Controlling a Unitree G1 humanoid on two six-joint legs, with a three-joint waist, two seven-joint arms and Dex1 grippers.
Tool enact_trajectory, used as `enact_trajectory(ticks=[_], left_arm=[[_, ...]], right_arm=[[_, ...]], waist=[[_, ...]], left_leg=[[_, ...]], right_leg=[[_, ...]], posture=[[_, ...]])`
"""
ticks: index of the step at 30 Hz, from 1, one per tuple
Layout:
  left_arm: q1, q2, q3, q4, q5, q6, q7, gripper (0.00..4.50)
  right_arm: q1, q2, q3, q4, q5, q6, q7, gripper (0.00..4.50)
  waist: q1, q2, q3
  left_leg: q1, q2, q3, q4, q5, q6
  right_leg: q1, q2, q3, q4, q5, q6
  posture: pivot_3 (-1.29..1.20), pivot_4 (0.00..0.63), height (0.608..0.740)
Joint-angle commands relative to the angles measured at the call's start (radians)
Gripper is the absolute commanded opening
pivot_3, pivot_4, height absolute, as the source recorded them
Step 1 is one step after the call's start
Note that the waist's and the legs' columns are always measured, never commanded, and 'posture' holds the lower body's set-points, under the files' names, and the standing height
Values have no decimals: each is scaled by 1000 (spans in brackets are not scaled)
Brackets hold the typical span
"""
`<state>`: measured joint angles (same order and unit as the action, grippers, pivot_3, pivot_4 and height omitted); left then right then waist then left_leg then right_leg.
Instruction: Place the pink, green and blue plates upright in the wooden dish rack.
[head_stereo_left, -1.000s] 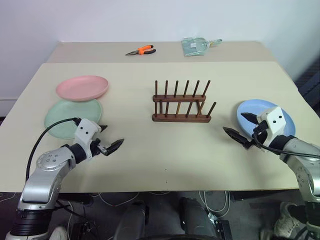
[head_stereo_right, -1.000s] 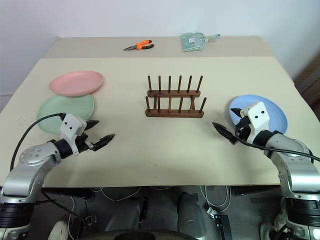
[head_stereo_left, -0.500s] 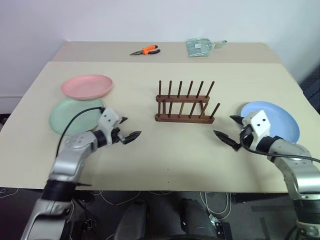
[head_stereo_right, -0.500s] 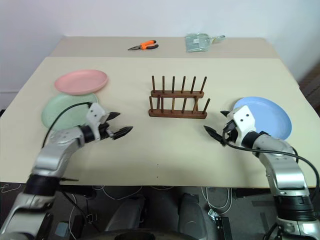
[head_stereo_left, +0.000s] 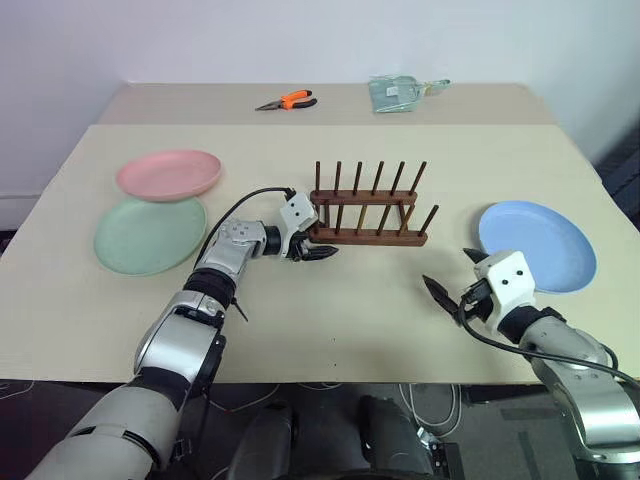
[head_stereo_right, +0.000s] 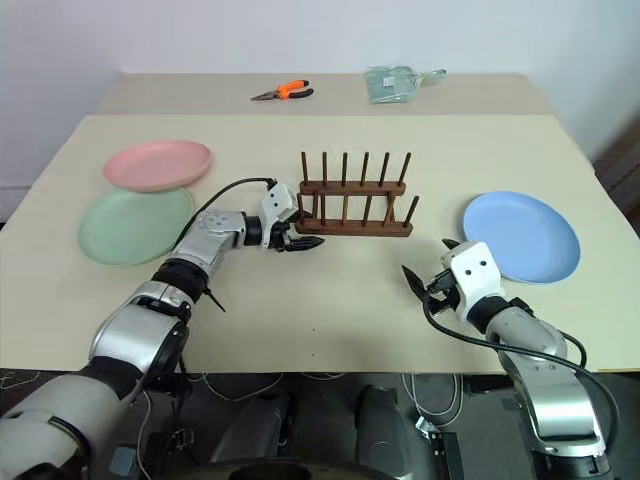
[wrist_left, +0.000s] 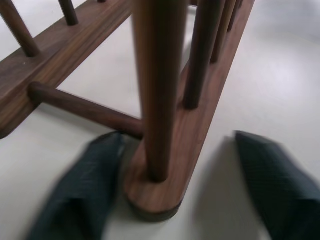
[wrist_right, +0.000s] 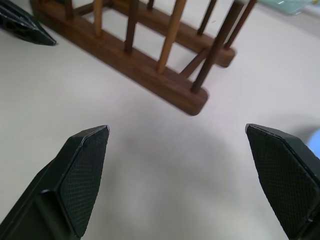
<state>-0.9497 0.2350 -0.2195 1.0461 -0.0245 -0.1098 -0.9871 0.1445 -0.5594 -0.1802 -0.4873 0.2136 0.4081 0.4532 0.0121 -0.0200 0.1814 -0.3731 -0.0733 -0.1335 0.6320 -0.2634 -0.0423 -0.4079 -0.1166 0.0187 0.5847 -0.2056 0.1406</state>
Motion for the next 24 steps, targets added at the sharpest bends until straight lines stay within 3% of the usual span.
enact_trajectory(ticks=[1,3,7,10,11,16,17,20,23,24], left_arm=[[-3,-10,-6,33,32,-43,-34,1733],[15,-4,-12,5,40,-70,-62,805],[103,37,-23,-178,17,-63,-168,773],[214,93,-38,-428,-27,17,-275,773],[254,118,-46,-513,-37,53,-301,1823],[352,178,-53,-676,-13,119,-264,4230],[360,186,-49,-678,-1,134,-237,4444],[401,225,-37,-730,-14,205,-226,4500],[483,285,-31,-873,-91,339,-288,3637],[513,307,-35,-927,-114,382,-307,3115]], right_arm=[[7,-12,-44,-39,-3,-6,-3,4500],[0,-26,-46,-26,-6,-10,9,4500],[15,-74,-91,-15,21,8,64,4500],[47,-113,-139,4,32,3,108,4500],[55,-121,-155,15,32,-2,118,4500],[81,-141,-191,46,29,-21,149,4500],[88,-143,-194,47,34,-19,158,4500],[119,-146,-197,28,60,-6,198,3642],[158,-153,-168,-17,80,13,242,2106],[170,-157,-155,-30,80,15,253,1594]], waist=[[0,0,0],[0,0,0],[-2,0,0],[-3,0,0],[-2,0,0],[0,1,0],[1,1,0],[0,1,0],[-8,2,-1],[-13,2,-1]], left_leg=[[0,0,0,0,0,0],[0,0,0,0,0,0],[0,0,0,0,0,0],[0,0,0,-1,0,0],[0,0,0,-1,0,0],[0,1,-1,0,0,0],[0,1,-1,0,0,0],[0,1,-1,1,0,0],[1,1,-1,-1,0,0],[1,2,-1,-1,0,0]], right_leg=[[0,0,0,0,0,0],[0,0,0,0,0,0],[0,0,0,0,2,-2],[0,0,0,0,2,-3],[0,0,0,0,2,-3],[0,0,1,1,2,-4],[1,0,1,1,2,-3],[1,0,1,1,1,-2],[1,0,1,1,1,-2],[0,1,1,1,1,-3]], posture=[[0,150,740],[0,150,740],[0,150,740],[0,150,740],[0,150,740],[0,150,740],[0,150,740],[0,150,740],[0,150,740],[0,150,740]])
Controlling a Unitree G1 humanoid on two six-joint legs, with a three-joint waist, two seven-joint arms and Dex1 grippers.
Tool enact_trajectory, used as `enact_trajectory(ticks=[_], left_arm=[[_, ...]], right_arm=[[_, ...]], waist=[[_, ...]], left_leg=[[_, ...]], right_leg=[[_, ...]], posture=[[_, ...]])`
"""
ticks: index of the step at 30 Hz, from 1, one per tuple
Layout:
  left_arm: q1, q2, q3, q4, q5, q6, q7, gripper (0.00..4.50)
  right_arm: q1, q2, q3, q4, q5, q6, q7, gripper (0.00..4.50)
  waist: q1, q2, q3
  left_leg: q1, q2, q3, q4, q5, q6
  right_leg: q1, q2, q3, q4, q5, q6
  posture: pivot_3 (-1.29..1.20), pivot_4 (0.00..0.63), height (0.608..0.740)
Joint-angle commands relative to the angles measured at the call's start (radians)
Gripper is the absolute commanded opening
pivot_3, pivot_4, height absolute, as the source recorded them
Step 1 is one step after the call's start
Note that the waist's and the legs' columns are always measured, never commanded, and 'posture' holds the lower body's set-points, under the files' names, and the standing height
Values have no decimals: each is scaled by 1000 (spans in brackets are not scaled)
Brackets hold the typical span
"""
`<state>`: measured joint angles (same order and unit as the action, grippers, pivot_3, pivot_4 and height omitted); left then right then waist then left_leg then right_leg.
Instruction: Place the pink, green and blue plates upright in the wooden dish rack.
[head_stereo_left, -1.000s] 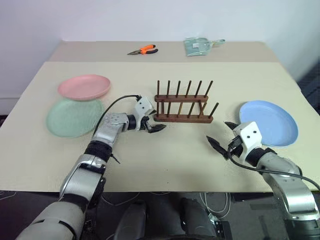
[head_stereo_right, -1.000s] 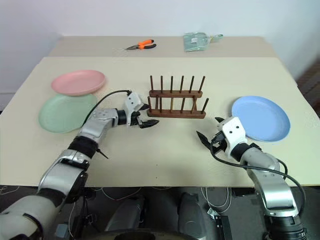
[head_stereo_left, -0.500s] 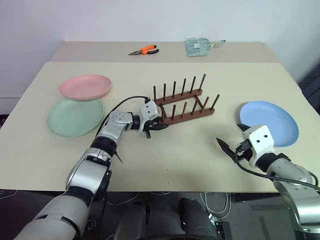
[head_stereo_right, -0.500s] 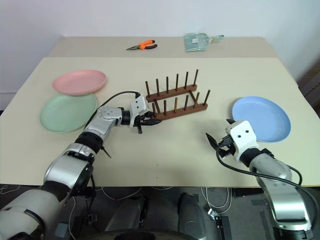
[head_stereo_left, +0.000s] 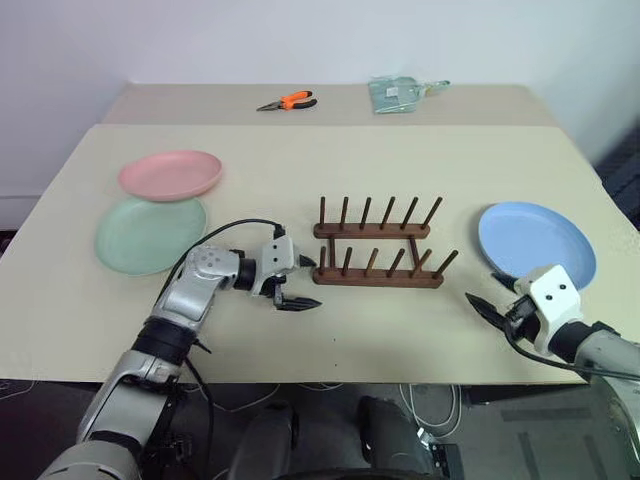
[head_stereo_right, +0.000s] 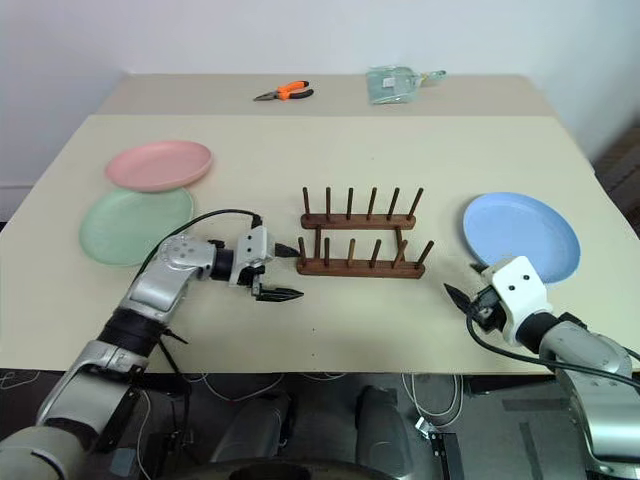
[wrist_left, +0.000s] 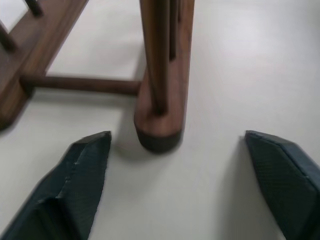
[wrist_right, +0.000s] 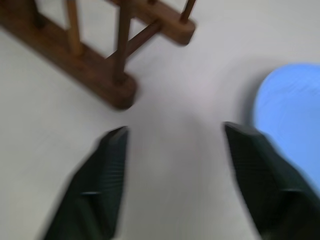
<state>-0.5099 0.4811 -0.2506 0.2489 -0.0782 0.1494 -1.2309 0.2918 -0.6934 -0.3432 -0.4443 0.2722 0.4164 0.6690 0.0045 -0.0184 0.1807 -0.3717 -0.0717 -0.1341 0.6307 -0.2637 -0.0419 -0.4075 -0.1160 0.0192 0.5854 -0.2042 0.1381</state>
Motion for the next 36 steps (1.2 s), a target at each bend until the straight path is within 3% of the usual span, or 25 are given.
enact_trajectory(ticks=[1,3,5,8,11,15,25,28,29,31,35,36], left_arm=[[116,88,-14,-191,-78,163,-79,2594],[176,112,-30,-286,-97,222,-68,1597],[206,80,-42,-344,-90,256,6,645],[207,-15,-50,-338,-36,222,160,645],[157,-127,-47,-228,75,213,400,645],[95,-227,-8,-95,114,217,598,645],[-36,-271,33,155,114,122,742,645],[-34,-251,39,145,110,123,729,603],[-28,-240,54,131,100,135,726,857],[-22,-217,130,96,64,167,757,1481],[-50,-205,266,60,14,207,864,3456],[-80,-211,352,38,-18,220,946,4010]], right_arm=[[29,-24,37,-82,16,8,45,1038],[21,-23,100,-89,-6,9,48,6],[-22,-11,172,-71,-50,7,22,0],[-109,10,267,-20,-114,16,-23,0],[-212,37,360,87,-225,-18,-92,0],[-350,89,421,250,-319,-58,-182,0],[-653,175,464,660,-425,-209,-302,0],[-667,181,443,658,-378,-207,-251,777],[-657,177,439,634,-365,-205,-229,1262],[-617,164,438,562,-351,-217,-192,2264],[-560,152,447,466,-358,-224,-160,4263],[-539,147,460,433,-368,-230,-148,4500]], waist=[[-12,1,-1],[-18,3,-2],[-15,4,-3],[-2,6,-4],[17,5,-4],[17,2,-9],[3,1,-13],[0,1,-13],[-2,1,-13],[-15,1,-13],[-26,1,-13],[-25,1,-12]], left_leg=[[0,0,0,0,0,0],[0,1,0,0,0,0],[0,1,0,0,0,0],[-1,1,0,3,0,0],[-1,-1,-1,5,0,0],[0,-2,-1,5,0,0],[4,-2,0,5,1,-1],[4,-2,0,4,1,-1],[4,-2,0,4,1,-1],[5,-2,0,3,1,-1],[7,-1,0,0,1,-1],[7,-1,0,0,1,-1]], right_leg=[[0,0,0,0,0,0],[0,0,0,0,-1,-1],[0,0,0,0,-3,-1],[2,-2,0,0,-4,-1],[4,-2,0,-1,-4,-1],[4,-2,0,0,-2,1],[4,0,0,3,1,-1],[4,0,0,3,1,-2],[4,0,0,4,1,-1],[4,0,0,4,1,-1],[3,0,1,8,-2,3],[3,0,1,9,-2,3]], posture=[[0,150,740],[0,150,740],[0,150,740],[0,150,740],[0,150,740],[0,150,740],[0,150,740],[0,150,740],[0,150,740],[0,150,740],[0,150,740],[0,150,740]])
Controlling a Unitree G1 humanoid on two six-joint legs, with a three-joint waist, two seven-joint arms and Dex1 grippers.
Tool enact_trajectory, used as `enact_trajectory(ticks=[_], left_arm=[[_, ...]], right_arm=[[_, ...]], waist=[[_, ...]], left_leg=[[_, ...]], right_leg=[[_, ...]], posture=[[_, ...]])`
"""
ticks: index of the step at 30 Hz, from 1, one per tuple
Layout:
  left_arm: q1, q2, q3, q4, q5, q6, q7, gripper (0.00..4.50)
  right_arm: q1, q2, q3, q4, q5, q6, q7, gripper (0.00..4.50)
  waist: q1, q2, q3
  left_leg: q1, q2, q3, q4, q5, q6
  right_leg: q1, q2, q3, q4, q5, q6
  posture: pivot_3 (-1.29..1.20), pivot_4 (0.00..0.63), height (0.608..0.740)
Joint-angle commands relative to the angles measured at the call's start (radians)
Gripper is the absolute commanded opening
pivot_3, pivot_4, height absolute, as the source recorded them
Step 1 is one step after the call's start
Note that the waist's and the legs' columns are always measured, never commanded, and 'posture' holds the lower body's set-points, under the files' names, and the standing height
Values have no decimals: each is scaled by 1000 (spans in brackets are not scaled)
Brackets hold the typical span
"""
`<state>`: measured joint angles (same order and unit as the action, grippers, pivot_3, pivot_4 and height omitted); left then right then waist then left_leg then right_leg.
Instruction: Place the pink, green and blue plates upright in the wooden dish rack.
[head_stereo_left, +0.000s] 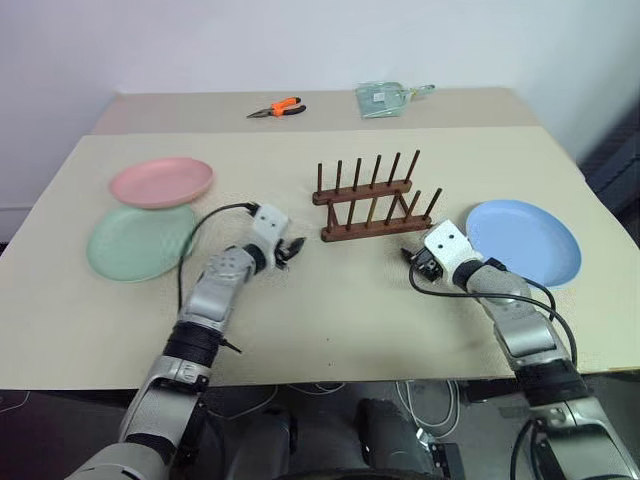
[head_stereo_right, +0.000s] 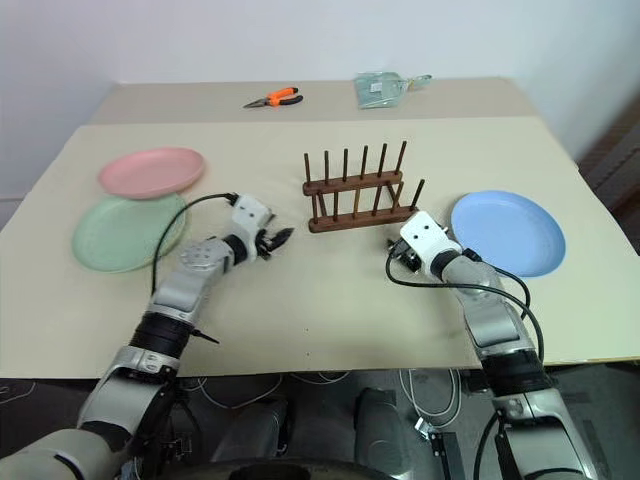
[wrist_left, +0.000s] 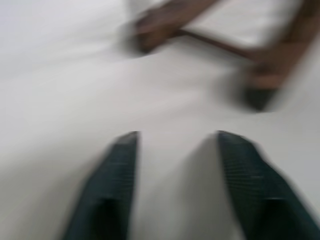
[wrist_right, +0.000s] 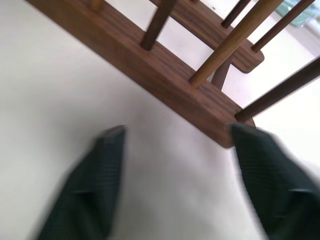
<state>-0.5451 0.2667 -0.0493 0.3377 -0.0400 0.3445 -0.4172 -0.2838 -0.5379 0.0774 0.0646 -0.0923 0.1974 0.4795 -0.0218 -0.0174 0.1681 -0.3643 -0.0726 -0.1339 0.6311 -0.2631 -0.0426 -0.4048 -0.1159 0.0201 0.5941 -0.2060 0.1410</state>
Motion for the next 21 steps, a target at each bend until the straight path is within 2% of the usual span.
enact_trajectory(ticks=[1,9,15,18,21], left_arm=[[-69,-5,225,-73,-85,40,203,4451],[-138,-112,551,-301,-192,163,647,4451],[-170,-210,710,-396,-349,216,824,4451],[-218,-230,826,-342,-507,247,886,4451],[-288,-183,925,-173,-646,261,889,4451]], right_arm=[[51,-10,50,-100,-10,-15,50,4500],[36,18,84,-99,-32,-28,58,4500],[9,26,103,-63,-42,-51,65,4500],[7,21,110,-48,-57,-67,65,4500],[12,29,107,-54,-60,-69,60,4500]], waist=[[2,-1,1],[9,-4,2],[9,-7,3],[10,-8,3],[10,-8,3]], left_leg=[[0,0,0,0,0,0],[-2,-1,-2,1,0,-2],[-2,-1,-2,1,1,-2],[-2,-1,-2,1,1,-3],[-2,-1,-2,1,1,-3]], right_leg=[[0,0,0,0,0,0],[0,-1,0,-1,0,0],[0,0,0,0,0,0],[0,0,-1,0,0,0],[0,0,-1,0,0,1]], posture=[[0,150,740],[0,150,740],[0,150,740],[0,150,740],[0,150,740]])
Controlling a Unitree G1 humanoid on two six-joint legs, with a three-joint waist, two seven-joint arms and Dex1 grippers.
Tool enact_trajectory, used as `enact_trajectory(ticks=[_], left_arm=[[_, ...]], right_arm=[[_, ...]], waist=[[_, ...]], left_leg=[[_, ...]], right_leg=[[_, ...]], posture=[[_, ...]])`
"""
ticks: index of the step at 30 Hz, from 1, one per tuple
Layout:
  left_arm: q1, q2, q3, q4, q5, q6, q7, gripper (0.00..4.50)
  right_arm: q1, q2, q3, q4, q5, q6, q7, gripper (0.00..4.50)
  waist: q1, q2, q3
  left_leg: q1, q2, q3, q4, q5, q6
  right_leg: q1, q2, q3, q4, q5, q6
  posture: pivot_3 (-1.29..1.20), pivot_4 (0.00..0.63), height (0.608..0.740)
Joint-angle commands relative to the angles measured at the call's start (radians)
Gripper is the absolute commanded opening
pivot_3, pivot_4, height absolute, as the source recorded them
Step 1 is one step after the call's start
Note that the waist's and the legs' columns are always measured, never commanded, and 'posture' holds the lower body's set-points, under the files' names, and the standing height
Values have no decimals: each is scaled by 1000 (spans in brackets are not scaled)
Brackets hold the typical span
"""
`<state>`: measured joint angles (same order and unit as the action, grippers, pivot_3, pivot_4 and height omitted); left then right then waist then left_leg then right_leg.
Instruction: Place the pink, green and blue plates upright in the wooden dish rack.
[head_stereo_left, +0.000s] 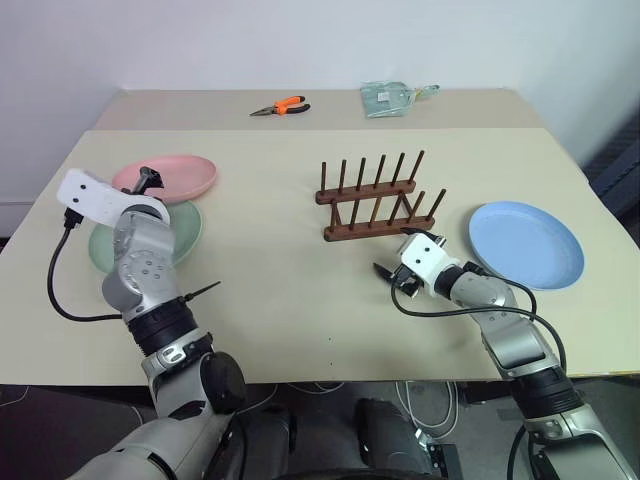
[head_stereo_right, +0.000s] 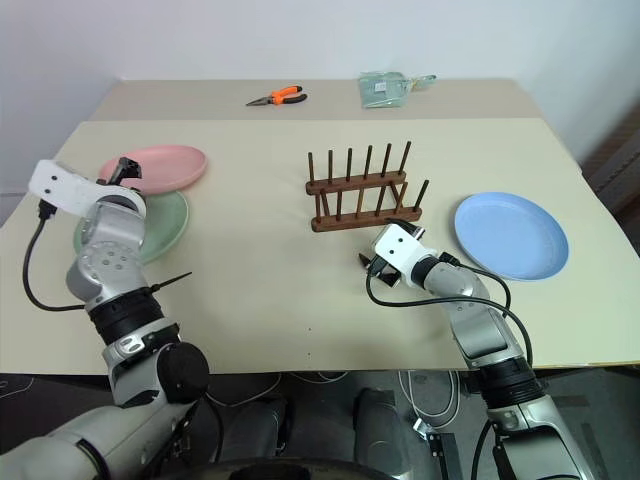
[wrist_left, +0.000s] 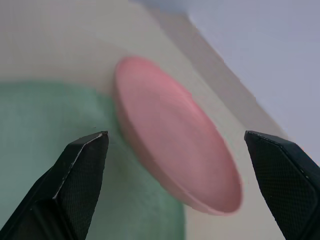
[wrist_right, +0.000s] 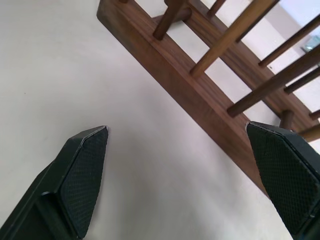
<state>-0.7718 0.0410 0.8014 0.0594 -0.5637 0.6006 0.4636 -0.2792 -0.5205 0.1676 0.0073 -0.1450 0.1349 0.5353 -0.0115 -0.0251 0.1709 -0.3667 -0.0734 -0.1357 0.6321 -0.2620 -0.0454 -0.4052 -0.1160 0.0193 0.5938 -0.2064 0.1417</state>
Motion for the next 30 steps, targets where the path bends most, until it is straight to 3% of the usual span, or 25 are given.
enact_trajectory(ticks=[1,2,5,9,11,15,19,23,30], left_arm=[[-84,65,97,169,-154,-2,-2,4451],[-101,86,110,223,-175,-8,-7,4451],[-135,128,120,336,-197,-60,-19,3582],[-145,164,67,396,-207,-69,-90,1547],[-128,170,-22,343,-198,-36,-198,553],[-51,162,-242,128,-179,23,-394,553],[8,134,-413,-59,-194,89,-489,553],[25,99,-568,-183,-189,137,-543,553],[6,45,-643,-263,-225,201,-542,553]], right_arm=[[13,13,15,-2,-8,-7,1,4500],[19,16,14,-7,-10,-7,-2,4500],[42,12,5,-25,-23,-8,-21,4500],[70,7,-23,-59,-15,3,-42,4500],[95,-1,-66,-127,40,43,-17,4500],[119,-46,-136,-302,138,109,62,4500],[-12,-64,-145,-397,136,107,63,4500],[-212,-84,-75,-340,10,33,39,4500],[-341,-155,71,-142,-237,-196,8,4500]], waist=[[0,0,0],[-1,0,0],[-1,-1,0],[1,-1,0],[5,-3,1],[12,-4,2],[0,-3,3],[-2,-3,4],[0,-4,4]], left_leg=[[0,0,0,0,0,0],[0,0,0,0,0,0],[0,0,0,0,0,0],[0,0,0,0,0,0],[-1,-1,0,0,0,0],[-6,-1,-1,1,0,-1],[-5,-1,0,1,0,-1],[-5,0,0,0,1,-1],[-6,0,0,-1,1,-1]], right_leg=[[0,0,0,0,0,0],[0,0,0,0,0,0],[0,0,0,0,0,-1],[0,0,0,0,2,-3],[0,0,0,0,2,-3],[-4,0,0,-1,2,-4],[-4,0,0,-1,2,-4],[-4,1,0,-1,2,-4],[-5,0,0,-3,2,-4]], posture=[[0,150,740],[0,150,740],[0,150,740],[0,150,740],[0,150,740],[0,150,740],[0,150,740],[0,150,740],[0,150,740]])
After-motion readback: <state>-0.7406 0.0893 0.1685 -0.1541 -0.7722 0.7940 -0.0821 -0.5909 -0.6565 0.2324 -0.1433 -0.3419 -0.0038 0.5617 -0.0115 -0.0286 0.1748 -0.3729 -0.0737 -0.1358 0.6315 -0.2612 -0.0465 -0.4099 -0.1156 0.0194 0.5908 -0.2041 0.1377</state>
